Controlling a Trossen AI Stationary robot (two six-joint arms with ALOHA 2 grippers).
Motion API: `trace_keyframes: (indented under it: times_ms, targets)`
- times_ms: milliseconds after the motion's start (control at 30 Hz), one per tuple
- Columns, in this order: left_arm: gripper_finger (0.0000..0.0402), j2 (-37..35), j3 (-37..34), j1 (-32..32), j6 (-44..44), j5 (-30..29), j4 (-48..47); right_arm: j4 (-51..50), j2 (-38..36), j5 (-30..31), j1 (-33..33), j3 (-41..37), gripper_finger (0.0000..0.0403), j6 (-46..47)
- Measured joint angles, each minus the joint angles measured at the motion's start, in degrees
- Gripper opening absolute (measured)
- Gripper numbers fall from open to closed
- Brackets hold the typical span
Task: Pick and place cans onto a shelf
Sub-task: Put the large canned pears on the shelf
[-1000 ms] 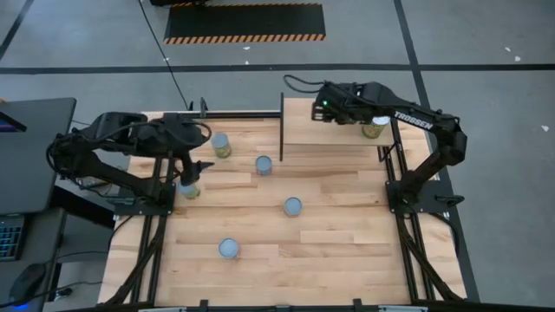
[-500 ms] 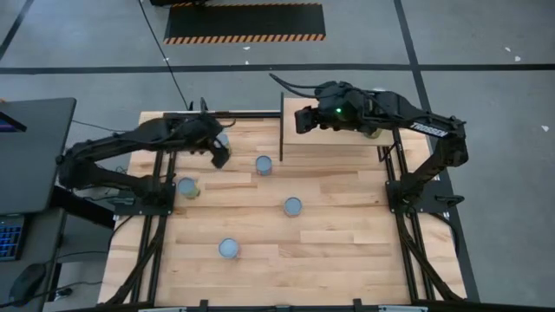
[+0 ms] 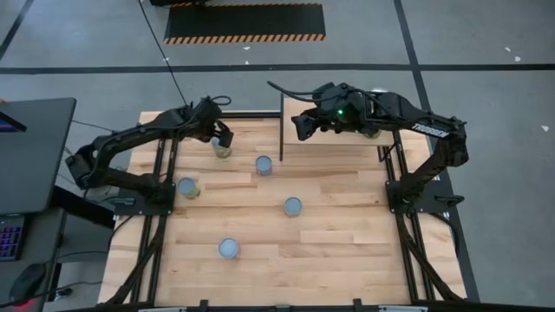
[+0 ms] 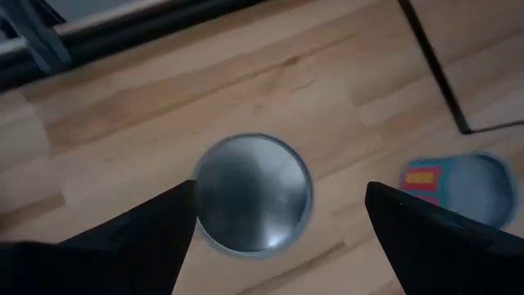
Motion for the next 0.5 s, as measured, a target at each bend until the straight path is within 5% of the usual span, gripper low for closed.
trace_keyframes:
  times_ms: [500]
  targets:
    - [0.0349,2.78,-0.09,2.14,2.73,-2.59,2.92,0.07,0.04,0.24,-2.69,0.0,0.0277,-1.46]
